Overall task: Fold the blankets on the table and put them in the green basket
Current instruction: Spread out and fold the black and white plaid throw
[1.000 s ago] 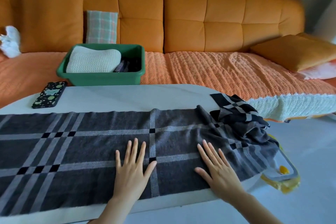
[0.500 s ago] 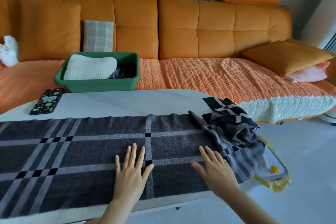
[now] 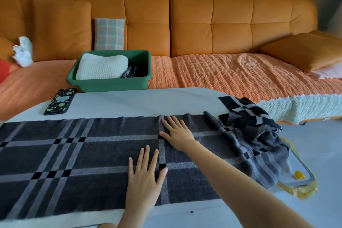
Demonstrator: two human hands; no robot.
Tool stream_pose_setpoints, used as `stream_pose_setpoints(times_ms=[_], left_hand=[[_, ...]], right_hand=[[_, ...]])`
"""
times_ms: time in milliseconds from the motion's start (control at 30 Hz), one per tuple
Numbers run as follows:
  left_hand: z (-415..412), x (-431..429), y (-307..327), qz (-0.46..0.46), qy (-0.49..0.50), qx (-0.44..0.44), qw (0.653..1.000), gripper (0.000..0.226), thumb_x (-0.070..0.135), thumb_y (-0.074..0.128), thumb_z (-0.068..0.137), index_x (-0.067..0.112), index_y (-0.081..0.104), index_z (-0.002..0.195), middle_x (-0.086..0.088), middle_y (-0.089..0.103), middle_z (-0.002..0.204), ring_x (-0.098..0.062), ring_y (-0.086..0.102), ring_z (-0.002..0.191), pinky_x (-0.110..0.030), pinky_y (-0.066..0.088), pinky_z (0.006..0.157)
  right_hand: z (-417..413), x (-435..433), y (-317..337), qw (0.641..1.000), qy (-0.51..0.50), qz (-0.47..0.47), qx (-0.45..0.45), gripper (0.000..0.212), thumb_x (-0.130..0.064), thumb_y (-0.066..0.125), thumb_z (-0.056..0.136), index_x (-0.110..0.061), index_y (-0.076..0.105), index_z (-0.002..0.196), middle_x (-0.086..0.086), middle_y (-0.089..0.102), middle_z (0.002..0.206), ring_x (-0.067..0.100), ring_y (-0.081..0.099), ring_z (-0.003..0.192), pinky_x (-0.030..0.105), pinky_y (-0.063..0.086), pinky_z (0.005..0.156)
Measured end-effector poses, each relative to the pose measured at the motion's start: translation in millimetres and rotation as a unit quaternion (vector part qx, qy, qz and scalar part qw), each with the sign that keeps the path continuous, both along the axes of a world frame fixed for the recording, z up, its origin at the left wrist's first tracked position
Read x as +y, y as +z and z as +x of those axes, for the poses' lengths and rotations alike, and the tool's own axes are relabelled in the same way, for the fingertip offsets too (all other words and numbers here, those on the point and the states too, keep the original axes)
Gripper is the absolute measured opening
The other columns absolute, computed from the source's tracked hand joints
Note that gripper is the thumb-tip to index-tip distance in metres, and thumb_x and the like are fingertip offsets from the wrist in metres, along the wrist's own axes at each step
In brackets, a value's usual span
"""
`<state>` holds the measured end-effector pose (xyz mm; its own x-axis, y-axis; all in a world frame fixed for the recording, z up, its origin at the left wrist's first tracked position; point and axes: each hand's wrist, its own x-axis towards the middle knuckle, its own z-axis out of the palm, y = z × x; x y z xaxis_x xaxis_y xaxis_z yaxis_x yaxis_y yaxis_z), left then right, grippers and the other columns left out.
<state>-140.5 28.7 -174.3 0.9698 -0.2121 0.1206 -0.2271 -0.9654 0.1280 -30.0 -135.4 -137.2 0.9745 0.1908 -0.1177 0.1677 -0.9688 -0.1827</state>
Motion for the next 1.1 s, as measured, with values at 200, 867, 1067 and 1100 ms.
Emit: stream_pose_setpoints(times_ms=[200,867,1067,1100], left_hand=[[0,1,-1,-0.001,-0.004,-0.012,1.0,0.065,0.062,0.017,0.094,0.023,0.042,0.138,-0.004,0.038,0.146,-0.021,0.034,0.135,-0.045,0.011,0.108],[-1,1,-4,-0.005,-0.005,-0.015,1.0,0.066,0.064,0.013,0.092,0.026,0.031,0.142,-0.002,0.028,0.149,-0.021,0.027,0.138,-0.041,-0.001,0.112],[-4,2,-1,0.003,0.0,0.0,1.0,0.066,0.065,0.012,0.092,0.027,0.032,0.142,0.0,0.028,0.15,-0.02,0.028,0.137,-0.038,-0.006,0.112],[-4,2,-1,0.003,0.001,0.002,1.0,0.066,0.065,0.013,0.092,0.027,0.033,0.142,0.0,0.028,0.15,-0.02,0.029,0.137,-0.037,-0.006,0.112]], right_hand=[[4,-6,-5,0.997,-0.073,0.004,0.007,0.065,-0.058,0.011,0.096,-0.024,-0.001,0.15,0.001,-0.008,0.158,0.018,-0.011,0.145,0.037,-0.007,0.119],[-116,-88,4,0.987,-0.147,0.026,-0.053,0.098,-0.073,-0.02,0.069,-0.021,-0.002,0.15,-0.003,-0.01,0.158,0.013,-0.016,0.143,0.031,-0.012,0.114],[-44,-88,6,0.993,-0.108,-0.033,-0.029,0.081,-0.063,-0.007,0.083,-0.018,-0.002,0.15,0.002,-0.009,0.158,0.016,-0.017,0.144,0.034,-0.013,0.117],[-38,-94,3,0.992,-0.123,-0.041,-0.006,0.076,-0.062,0.0,0.089,-0.017,-0.002,0.151,0.002,-0.008,0.158,0.016,-0.016,0.144,0.035,-0.011,0.117]])
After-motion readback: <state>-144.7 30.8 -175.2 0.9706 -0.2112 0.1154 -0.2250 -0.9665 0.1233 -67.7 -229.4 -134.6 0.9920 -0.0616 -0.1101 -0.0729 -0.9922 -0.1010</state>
